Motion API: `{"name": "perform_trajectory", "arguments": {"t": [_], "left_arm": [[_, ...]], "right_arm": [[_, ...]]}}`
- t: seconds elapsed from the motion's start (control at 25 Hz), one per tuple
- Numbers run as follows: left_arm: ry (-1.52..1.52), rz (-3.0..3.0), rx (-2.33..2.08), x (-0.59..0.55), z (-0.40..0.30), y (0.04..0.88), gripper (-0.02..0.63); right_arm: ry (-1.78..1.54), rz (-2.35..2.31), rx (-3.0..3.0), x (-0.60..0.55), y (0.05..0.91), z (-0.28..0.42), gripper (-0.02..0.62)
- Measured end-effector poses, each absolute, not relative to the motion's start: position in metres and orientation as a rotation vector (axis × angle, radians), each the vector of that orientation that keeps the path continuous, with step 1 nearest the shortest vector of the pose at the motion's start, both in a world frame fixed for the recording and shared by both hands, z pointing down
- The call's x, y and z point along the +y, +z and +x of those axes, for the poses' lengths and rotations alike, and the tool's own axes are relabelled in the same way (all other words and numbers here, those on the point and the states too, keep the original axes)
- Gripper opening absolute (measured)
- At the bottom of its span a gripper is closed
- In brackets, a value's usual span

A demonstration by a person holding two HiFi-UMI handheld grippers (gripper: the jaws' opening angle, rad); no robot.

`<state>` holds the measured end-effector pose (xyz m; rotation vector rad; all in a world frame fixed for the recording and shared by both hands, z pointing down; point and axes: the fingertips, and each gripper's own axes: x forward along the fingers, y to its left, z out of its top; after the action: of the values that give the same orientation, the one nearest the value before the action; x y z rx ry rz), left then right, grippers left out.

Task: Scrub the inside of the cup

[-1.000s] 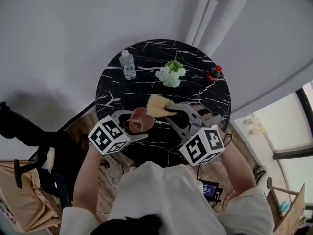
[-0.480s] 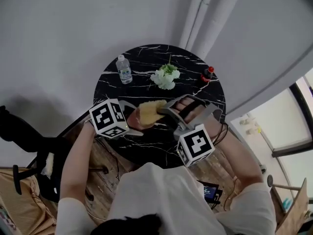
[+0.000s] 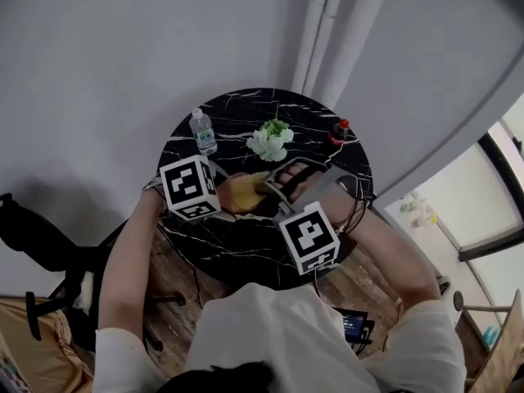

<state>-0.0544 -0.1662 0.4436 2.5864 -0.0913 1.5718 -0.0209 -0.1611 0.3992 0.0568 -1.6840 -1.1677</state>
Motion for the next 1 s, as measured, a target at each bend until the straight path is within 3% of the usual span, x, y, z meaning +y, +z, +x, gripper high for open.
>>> {"name": "perform_trajectory", "arguments": {"t": [0.44, 1.0], "left_arm": [[1.835, 2.484, 0.049, -0.173, -0.049, 0.444, 0.353], [2.007, 2.668, -0.121, -0.200, -0.040, 0.418, 0.351]], "right_arm": [[-1.229, 0.011, -1.607, -0.174, 0.400, -0.030, 0.058], [-1.220, 0.136, -1.635, -0.196, 0.395, -0.041, 0.058]]}}
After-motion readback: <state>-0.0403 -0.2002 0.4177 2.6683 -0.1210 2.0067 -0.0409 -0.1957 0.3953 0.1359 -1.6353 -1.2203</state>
